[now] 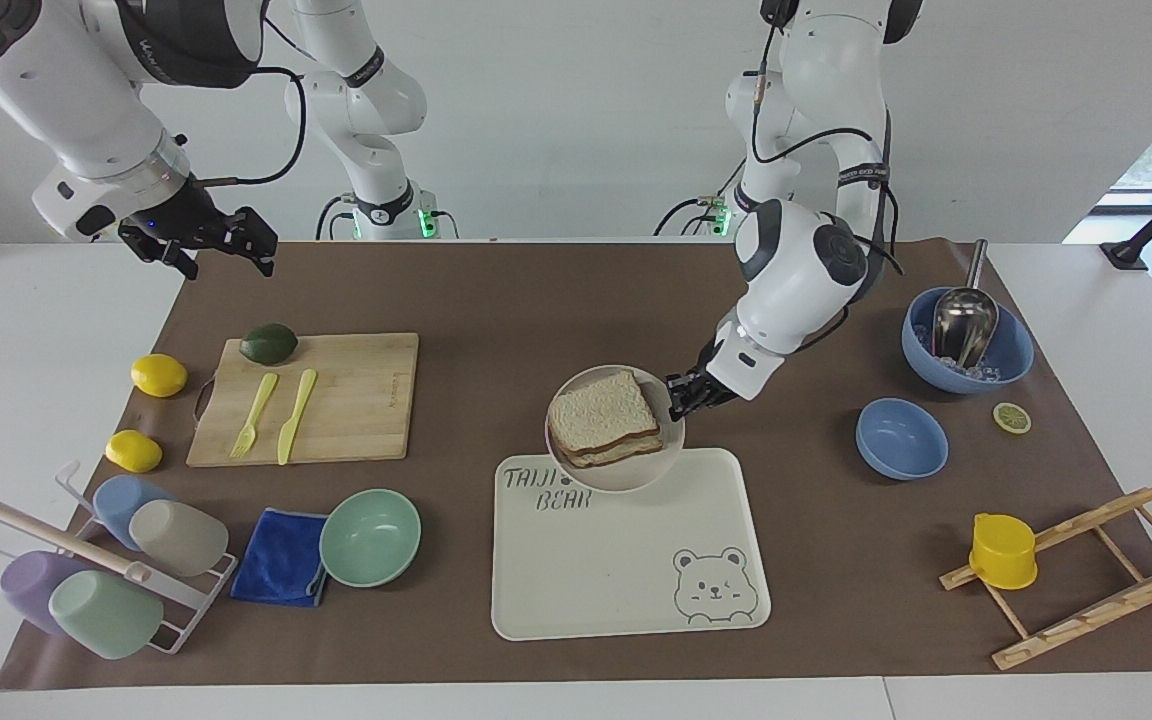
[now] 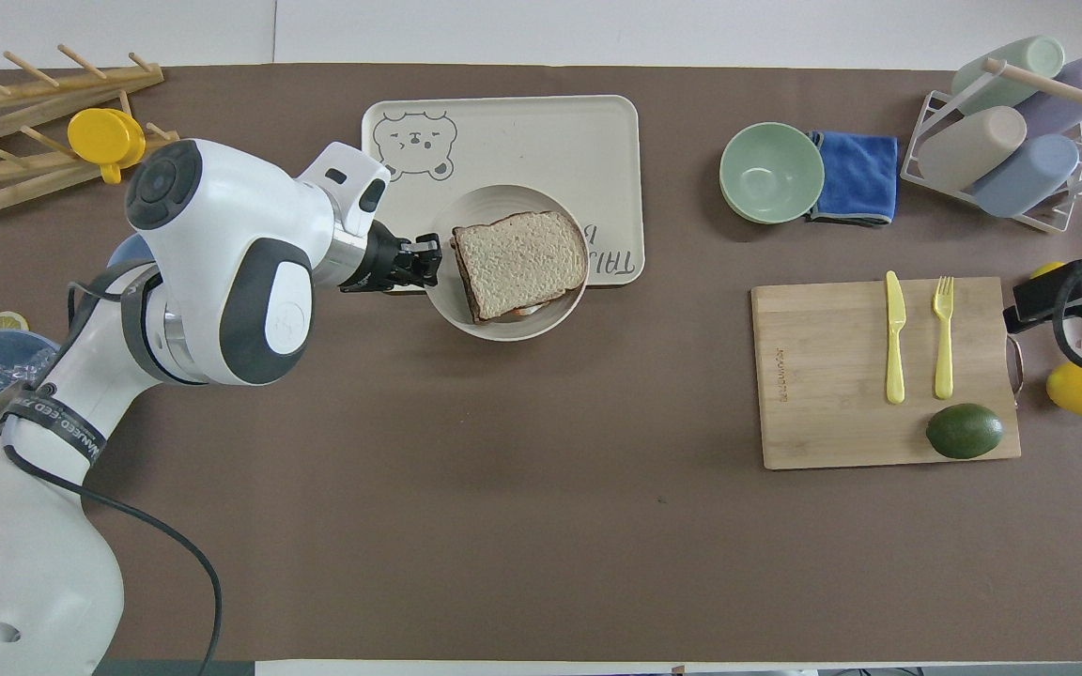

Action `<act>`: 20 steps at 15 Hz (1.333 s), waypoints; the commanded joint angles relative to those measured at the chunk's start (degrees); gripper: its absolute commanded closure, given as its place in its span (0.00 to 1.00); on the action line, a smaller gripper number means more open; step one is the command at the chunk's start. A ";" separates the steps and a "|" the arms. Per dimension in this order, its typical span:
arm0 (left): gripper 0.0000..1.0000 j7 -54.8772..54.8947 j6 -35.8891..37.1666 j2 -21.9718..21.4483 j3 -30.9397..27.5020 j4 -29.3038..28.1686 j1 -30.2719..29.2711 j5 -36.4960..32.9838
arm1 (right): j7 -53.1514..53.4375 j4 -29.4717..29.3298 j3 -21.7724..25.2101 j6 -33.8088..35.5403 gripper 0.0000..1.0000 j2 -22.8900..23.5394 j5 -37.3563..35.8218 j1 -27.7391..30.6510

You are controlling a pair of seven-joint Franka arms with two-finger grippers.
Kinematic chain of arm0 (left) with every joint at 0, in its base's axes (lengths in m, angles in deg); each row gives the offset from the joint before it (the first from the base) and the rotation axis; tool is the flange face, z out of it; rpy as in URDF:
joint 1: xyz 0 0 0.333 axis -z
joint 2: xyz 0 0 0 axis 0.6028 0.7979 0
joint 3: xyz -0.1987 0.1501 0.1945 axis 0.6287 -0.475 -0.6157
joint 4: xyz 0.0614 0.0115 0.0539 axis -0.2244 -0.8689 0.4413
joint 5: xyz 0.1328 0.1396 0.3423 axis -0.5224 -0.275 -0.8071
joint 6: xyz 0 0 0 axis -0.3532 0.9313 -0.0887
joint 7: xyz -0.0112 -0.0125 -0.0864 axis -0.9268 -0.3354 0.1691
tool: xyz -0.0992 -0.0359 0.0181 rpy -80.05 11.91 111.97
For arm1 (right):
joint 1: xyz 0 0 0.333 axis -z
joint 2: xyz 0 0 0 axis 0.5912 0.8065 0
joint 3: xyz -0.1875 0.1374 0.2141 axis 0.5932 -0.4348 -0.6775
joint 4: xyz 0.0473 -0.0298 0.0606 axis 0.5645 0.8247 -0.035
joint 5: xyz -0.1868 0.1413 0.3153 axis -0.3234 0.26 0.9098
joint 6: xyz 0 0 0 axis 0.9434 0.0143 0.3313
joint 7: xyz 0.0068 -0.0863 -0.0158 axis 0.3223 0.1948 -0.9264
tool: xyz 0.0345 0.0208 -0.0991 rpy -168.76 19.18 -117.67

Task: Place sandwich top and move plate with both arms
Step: 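Slide the plate with the left gripper onto the bear-print tray, then open the left gripper and release the plate rim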

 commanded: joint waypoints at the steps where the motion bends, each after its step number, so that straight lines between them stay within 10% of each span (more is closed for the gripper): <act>1: 1.00 -0.54 6.43 10.02 0.07 13.98 -1.33 1.65 | -0.86 -0.35 -0.17 0.65 0.00 -0.37 -0.15 0.39; 8: 1.00 -0.72 5.48 17.16 -0.20 21.83 -3.53 2.45 | -0.94 -0.35 -0.17 0.66 0.00 -0.37 -0.24 0.39; 20: 1.00 -0.63 -8.31 17.87 -0.28 16.31 -2.92 3.50 | -0.86 -0.52 -0.52 0.04 0.00 -0.20 -0.94 -0.23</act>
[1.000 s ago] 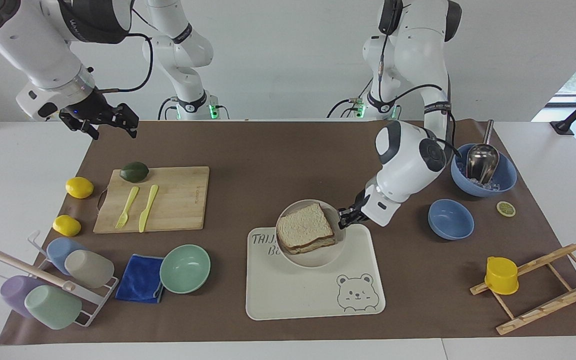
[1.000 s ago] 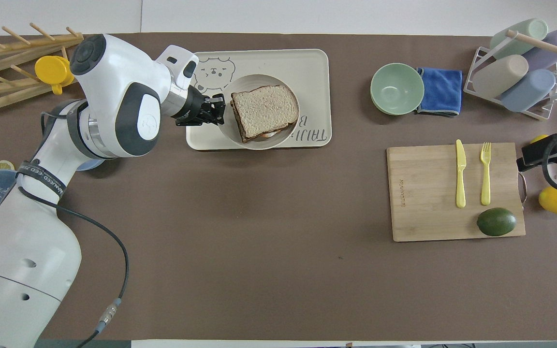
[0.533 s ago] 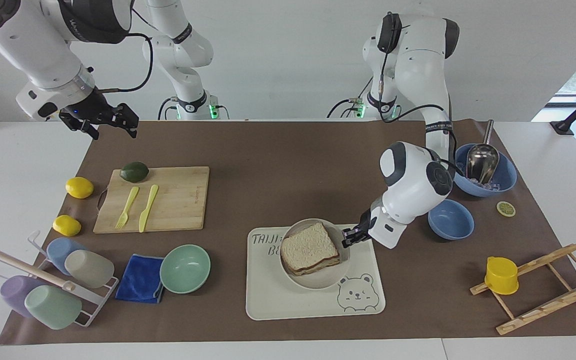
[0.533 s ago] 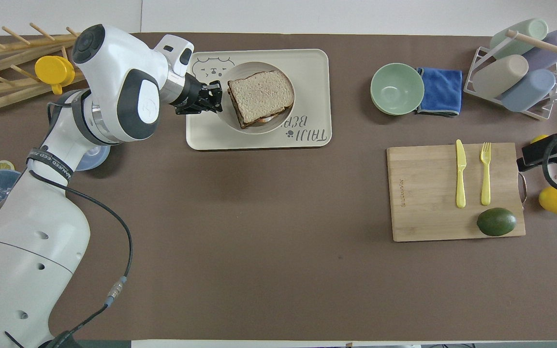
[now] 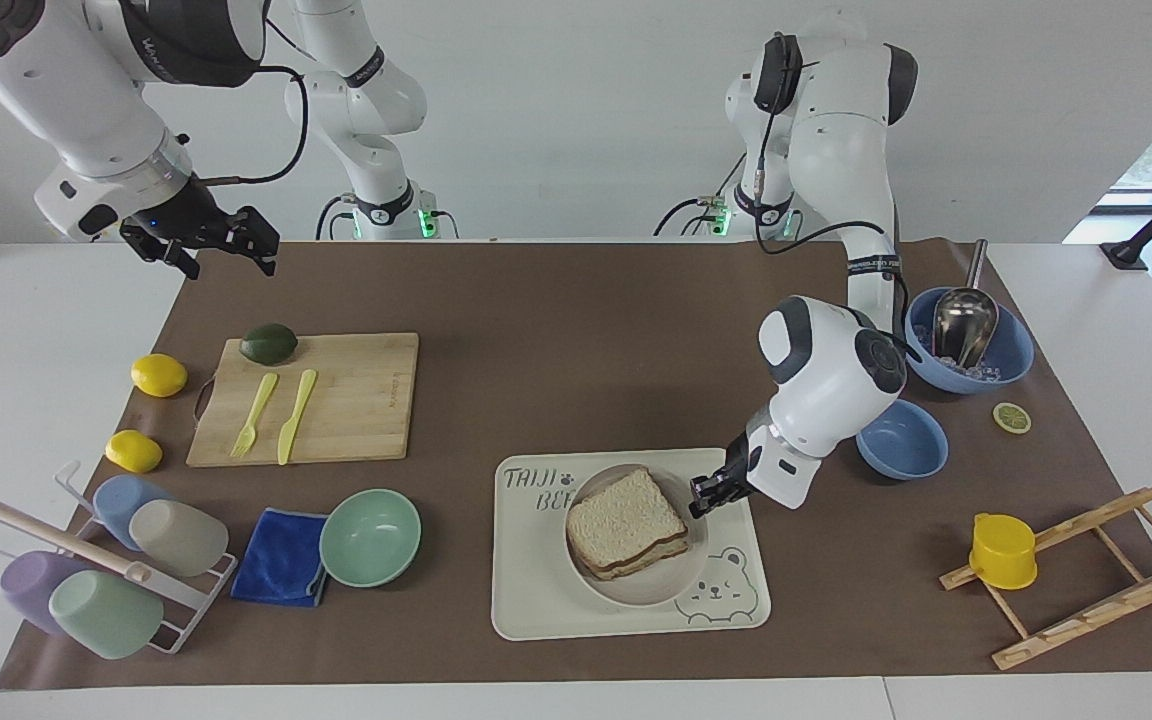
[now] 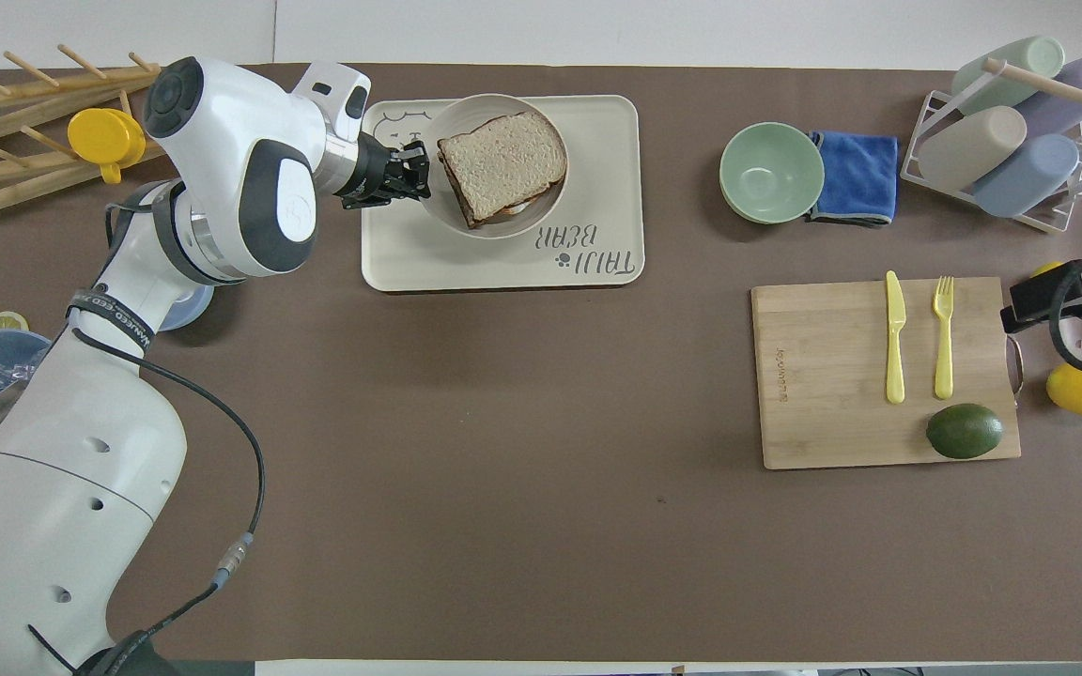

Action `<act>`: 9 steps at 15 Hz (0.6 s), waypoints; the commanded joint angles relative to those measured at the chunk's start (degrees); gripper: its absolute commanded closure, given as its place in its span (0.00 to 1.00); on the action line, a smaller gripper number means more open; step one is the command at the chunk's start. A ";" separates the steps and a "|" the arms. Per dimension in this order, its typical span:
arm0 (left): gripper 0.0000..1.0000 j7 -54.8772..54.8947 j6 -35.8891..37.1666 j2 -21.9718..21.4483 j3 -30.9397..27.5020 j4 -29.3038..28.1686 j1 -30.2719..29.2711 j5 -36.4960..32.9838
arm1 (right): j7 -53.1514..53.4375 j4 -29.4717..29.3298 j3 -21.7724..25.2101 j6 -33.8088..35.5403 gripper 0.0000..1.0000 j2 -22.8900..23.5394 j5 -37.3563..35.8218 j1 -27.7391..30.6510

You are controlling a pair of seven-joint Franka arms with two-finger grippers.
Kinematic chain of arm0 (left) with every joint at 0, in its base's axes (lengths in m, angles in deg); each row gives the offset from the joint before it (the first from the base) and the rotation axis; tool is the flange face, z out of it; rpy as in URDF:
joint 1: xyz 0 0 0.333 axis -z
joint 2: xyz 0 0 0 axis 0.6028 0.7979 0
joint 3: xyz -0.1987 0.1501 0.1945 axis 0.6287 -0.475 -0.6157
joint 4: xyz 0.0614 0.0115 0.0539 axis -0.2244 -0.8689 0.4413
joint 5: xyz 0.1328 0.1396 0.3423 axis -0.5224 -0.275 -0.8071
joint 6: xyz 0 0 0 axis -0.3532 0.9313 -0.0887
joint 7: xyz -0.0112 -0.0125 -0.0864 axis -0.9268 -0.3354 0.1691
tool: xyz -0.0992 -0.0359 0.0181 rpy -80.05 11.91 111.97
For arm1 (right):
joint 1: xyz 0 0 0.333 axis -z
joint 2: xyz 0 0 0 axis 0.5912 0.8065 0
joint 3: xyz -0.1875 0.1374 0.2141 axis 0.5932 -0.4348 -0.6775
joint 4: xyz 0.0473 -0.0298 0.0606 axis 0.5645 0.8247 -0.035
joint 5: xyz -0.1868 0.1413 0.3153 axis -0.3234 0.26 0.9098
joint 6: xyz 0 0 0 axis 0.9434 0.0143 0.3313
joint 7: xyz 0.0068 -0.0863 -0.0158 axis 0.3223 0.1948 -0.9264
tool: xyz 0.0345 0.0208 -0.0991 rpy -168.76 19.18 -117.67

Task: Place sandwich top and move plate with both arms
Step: 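Open the left gripper and release the plate rim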

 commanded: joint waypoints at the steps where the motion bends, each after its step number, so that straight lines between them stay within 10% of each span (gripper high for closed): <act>1: 1.00 -0.40 -4.92 -0.60 -0.14 -3.60 1.37 0.84 | -1.03 -0.52 -0.73 0.04 0.00 -0.15 -0.80 0.12; 7: 0.95 0.92 -6.43 -1.75 -0.14 -6.60 1.73 0.75 | -1.91 -0.44 -1.08 0.39 0.00 -0.42 -0.89 -2.43; 9: 0.13 1.27 -6.08 -2.10 -0.14 -7.04 1.73 0.84 | -3.39 -0.44 -1.08 -0.05 0.00 -0.42 -1.58 -2.43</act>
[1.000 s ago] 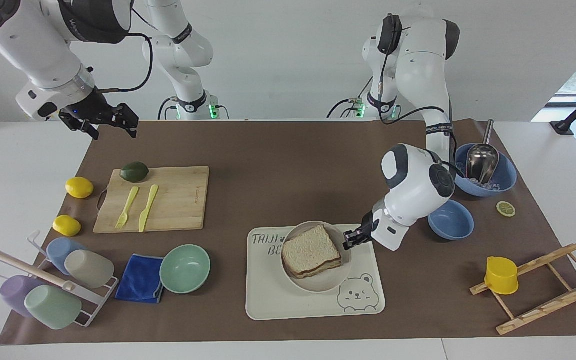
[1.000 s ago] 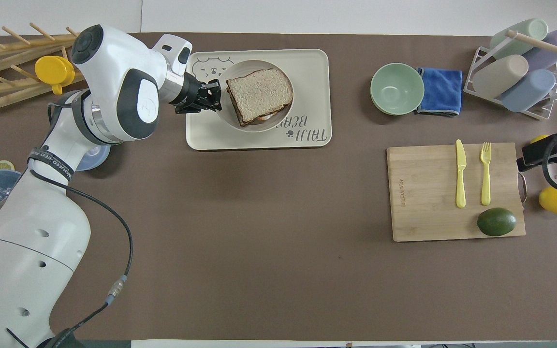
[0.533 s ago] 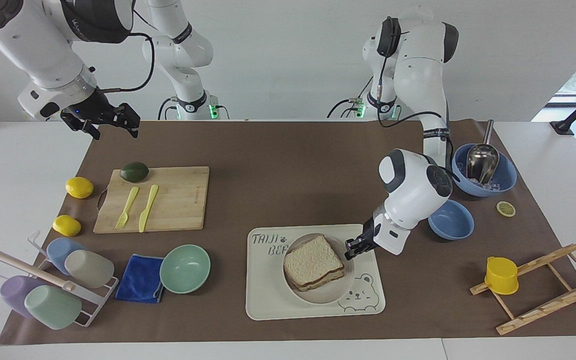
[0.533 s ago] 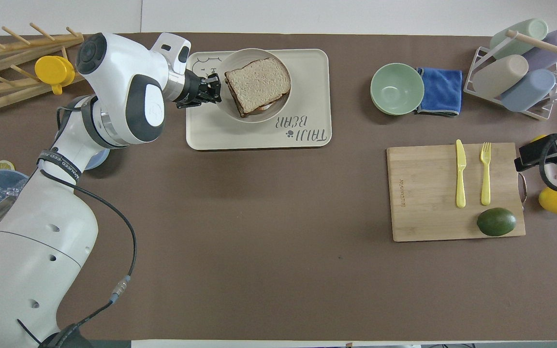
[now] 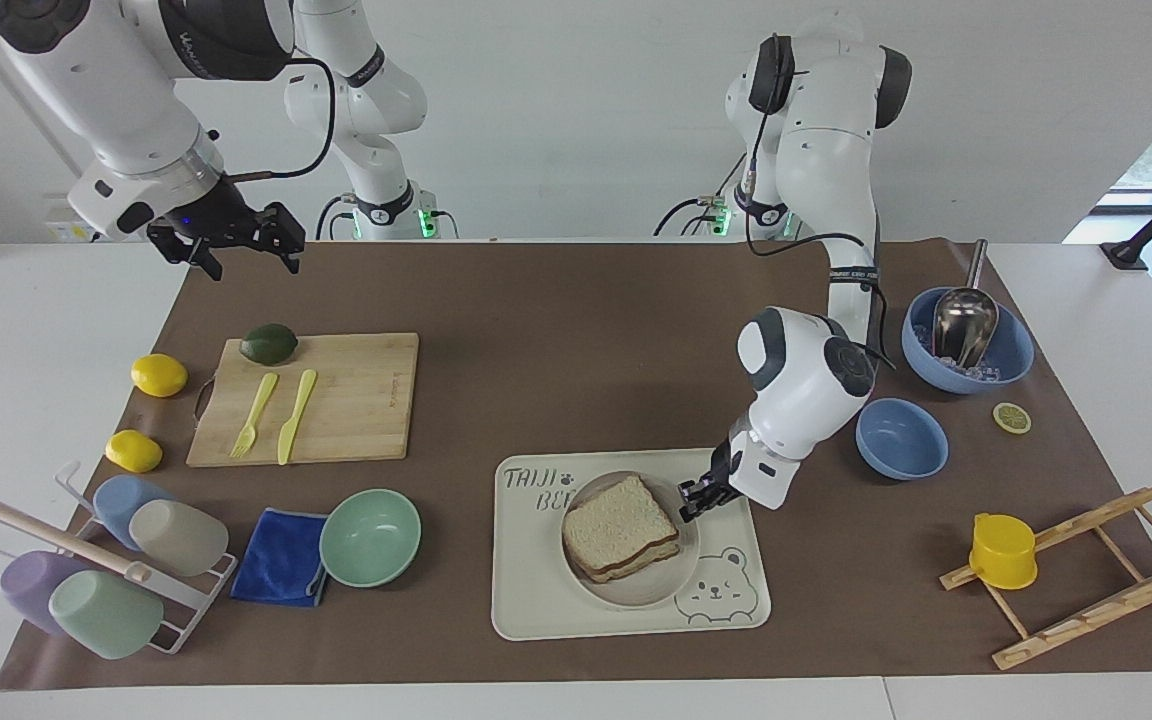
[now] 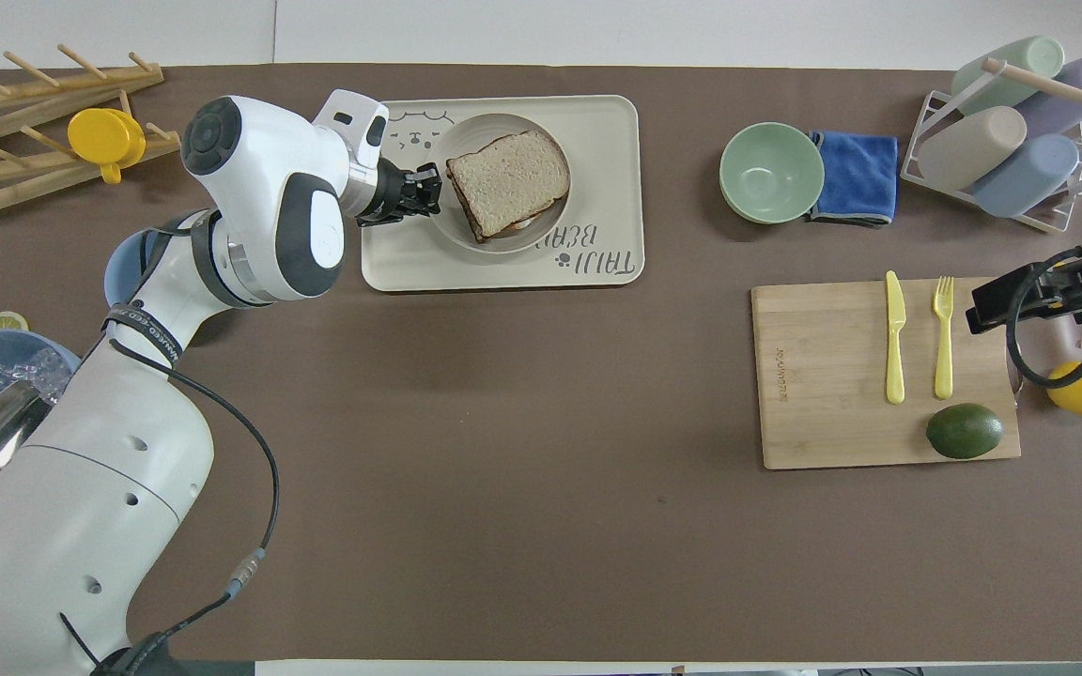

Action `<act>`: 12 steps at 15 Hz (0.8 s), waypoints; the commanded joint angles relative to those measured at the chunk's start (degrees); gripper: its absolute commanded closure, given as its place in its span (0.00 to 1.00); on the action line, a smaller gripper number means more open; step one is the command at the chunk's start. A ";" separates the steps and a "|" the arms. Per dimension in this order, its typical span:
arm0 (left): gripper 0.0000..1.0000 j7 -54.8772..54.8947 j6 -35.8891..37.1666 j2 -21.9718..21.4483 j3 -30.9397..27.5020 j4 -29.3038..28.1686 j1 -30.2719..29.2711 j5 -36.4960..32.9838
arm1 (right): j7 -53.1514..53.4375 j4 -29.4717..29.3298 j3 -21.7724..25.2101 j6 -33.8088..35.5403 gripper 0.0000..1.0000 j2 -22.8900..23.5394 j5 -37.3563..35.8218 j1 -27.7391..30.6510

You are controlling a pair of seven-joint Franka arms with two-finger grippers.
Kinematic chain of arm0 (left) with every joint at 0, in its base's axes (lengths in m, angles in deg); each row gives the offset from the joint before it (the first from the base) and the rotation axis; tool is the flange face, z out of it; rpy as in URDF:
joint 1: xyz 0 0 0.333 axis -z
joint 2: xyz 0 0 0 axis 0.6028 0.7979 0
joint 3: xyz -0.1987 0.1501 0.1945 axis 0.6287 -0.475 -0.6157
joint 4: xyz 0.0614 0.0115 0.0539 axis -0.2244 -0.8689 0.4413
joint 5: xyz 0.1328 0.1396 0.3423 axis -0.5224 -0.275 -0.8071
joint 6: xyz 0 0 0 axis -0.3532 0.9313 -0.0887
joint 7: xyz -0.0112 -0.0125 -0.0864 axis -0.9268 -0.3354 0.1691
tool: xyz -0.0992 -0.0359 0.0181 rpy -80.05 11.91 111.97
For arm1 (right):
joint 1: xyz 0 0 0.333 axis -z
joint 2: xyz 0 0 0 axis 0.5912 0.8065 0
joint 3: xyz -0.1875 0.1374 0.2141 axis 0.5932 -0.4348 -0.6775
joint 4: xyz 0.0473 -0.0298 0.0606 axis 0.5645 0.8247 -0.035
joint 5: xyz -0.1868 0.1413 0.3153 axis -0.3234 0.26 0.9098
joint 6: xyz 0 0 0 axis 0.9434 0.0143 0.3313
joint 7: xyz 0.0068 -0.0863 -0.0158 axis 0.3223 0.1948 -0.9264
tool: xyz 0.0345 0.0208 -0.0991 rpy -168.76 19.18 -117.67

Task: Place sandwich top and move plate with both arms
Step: 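Open the left gripper and release the plate rim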

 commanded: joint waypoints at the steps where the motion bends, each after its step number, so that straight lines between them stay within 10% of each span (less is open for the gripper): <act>1: 0.00 1.18 -0.39 -2.28 -0.40 -2.64 0.39 0.84 | -4.04 -0.30 -0.17 -0.66 0.00 -0.24 -2.31 0.39; 12: 0.00 1.44 15.41 -8.59 -4.96 -0.71 -1.01 -10.93 | -3.17 -0.39 0.71 -1.80 0.00 -0.24 -1.53 1.10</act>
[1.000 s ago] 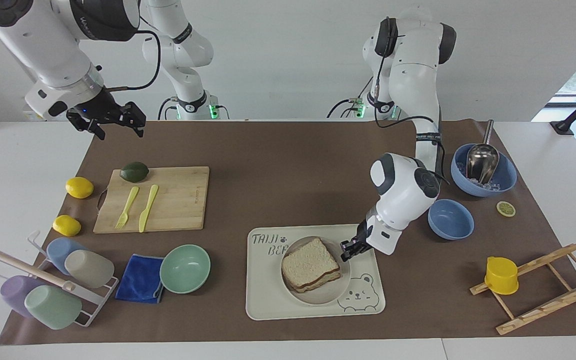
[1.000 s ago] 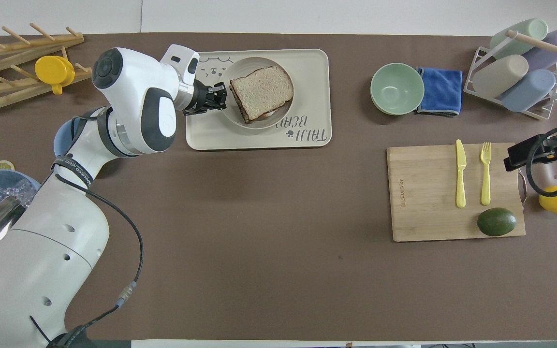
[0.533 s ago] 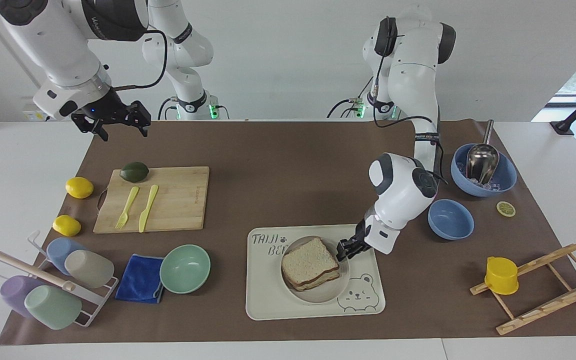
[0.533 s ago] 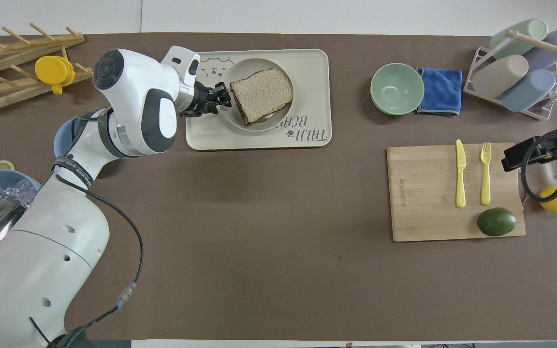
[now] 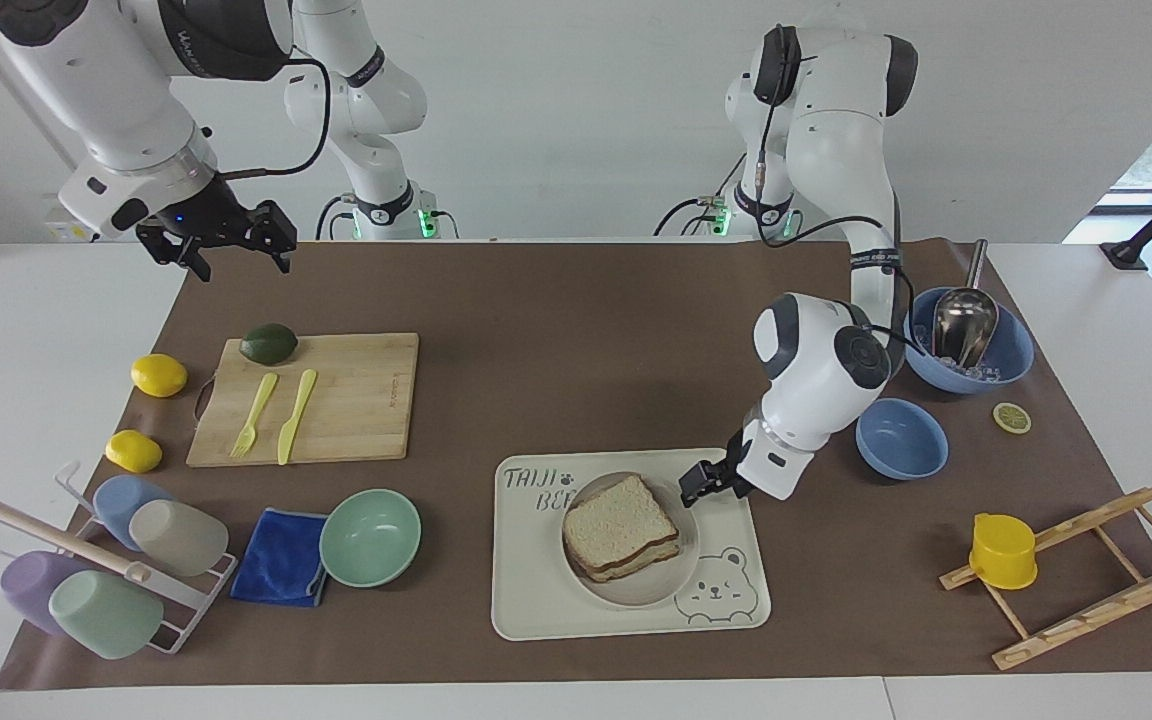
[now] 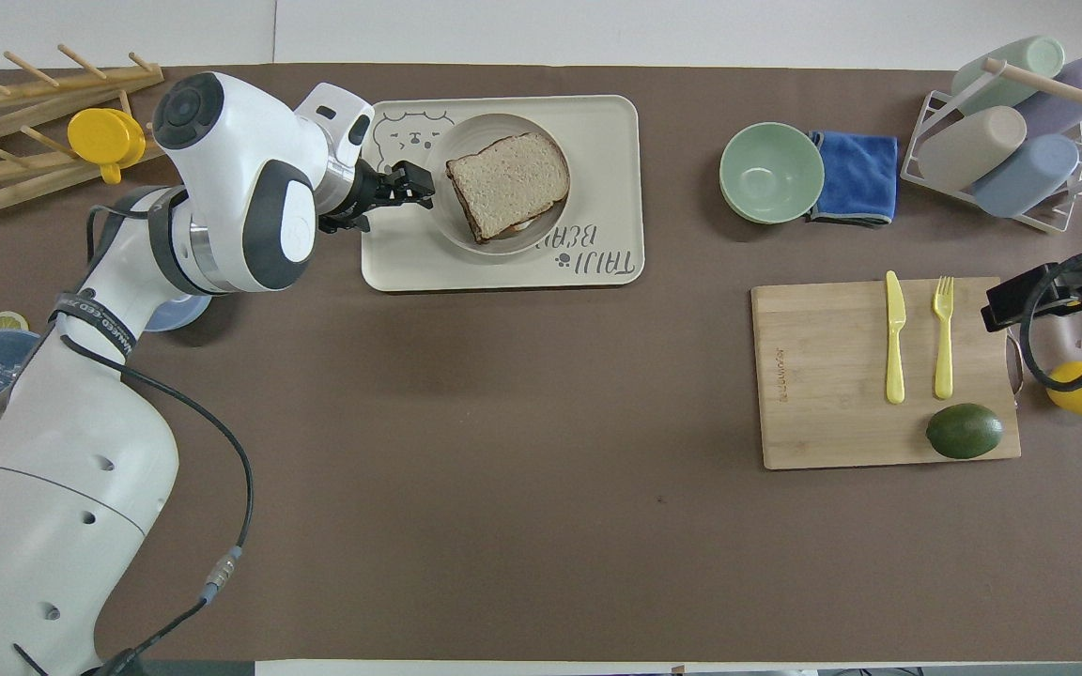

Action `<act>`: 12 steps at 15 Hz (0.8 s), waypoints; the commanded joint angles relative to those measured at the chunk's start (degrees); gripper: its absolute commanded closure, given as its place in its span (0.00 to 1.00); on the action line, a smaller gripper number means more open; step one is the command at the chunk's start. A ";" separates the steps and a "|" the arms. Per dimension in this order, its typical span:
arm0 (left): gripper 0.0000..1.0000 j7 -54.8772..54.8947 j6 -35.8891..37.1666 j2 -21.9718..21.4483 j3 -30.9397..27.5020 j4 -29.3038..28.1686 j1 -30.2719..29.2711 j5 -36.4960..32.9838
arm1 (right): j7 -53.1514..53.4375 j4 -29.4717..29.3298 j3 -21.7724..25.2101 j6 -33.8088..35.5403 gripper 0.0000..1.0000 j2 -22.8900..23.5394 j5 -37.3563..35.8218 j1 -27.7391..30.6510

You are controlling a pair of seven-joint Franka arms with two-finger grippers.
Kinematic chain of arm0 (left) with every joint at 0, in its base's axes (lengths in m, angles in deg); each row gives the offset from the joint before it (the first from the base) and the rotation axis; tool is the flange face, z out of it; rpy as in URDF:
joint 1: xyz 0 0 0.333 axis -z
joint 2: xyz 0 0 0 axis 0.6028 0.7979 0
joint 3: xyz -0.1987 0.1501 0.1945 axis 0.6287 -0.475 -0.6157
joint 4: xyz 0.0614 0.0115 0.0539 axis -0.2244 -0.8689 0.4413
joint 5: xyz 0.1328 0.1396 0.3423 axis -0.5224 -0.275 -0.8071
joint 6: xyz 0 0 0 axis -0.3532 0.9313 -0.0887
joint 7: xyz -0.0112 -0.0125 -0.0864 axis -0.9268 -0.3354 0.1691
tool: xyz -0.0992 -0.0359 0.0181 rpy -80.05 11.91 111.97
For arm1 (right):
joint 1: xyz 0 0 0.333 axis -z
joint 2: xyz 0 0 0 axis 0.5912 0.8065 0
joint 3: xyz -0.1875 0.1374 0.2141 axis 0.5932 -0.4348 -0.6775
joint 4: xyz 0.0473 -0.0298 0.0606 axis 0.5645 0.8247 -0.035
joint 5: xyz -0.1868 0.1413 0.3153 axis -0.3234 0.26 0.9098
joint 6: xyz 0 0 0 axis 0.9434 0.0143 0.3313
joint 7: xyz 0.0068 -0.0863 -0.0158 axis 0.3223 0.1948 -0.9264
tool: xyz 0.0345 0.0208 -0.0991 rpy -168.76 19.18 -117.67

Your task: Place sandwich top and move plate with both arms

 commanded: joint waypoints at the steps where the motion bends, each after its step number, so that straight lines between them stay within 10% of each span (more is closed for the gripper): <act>1: 0.00 0.83 7.96 -6.12 -2.48 -1.03 -1.74 -3.37 | -0.53 -0.06 0.37 -1.45 0.00 -0.24 -0.02 1.19; 12: 0.00 4.14 26.18 -22.19 -2.66 -4.09 -4.73 -15.07 | 0.78 0.47 0.20 -2.07 0.00 -0.76 -0.64 1.46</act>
